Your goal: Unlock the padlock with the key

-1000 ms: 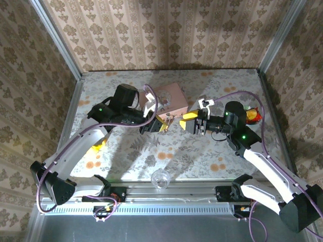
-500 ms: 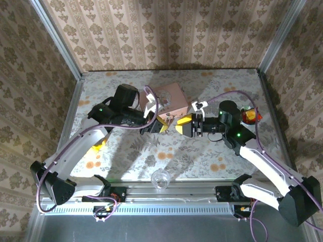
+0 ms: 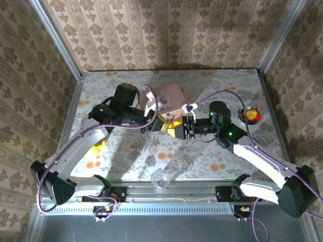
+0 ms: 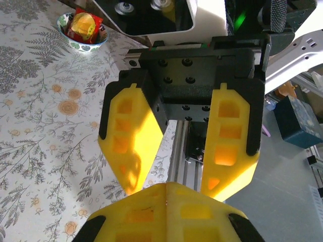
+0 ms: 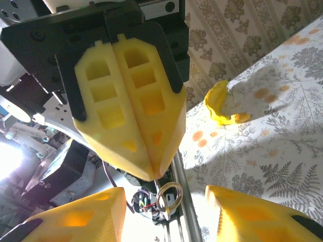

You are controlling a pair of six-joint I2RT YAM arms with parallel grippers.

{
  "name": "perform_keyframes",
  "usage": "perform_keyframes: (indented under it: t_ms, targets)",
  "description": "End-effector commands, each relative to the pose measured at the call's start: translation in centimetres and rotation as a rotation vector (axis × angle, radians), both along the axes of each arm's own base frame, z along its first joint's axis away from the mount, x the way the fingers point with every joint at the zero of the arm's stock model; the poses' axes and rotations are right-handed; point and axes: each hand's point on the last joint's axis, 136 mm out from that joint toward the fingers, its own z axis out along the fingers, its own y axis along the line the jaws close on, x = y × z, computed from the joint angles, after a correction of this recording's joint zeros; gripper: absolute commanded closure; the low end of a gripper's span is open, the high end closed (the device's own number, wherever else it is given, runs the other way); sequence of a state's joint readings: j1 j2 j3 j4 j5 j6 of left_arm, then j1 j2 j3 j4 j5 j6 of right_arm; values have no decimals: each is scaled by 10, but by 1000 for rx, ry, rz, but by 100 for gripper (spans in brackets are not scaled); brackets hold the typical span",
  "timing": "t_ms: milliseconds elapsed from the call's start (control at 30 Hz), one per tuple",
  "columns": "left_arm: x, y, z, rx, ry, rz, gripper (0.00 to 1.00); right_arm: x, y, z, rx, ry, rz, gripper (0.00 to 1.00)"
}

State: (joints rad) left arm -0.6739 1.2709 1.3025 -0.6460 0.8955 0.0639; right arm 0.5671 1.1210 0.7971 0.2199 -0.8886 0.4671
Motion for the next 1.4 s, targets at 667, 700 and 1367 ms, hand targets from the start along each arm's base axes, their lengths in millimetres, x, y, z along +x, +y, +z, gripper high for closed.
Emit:
perform_keyframes:
  t_ms: [667, 700, 1367]
  targets:
    - [-2, 7, -1, 36, 0, 25, 100, 46, -39, -29, -195, 50, -408, 61]
    - [-3, 7, -1, 38, -2, 26, 100, 46, -40, -29, -196, 53, -415, 60]
    - [-2, 3, 15, -30, -10, 12, 100, 0, -6, 22, 31, -80, -64, 52]
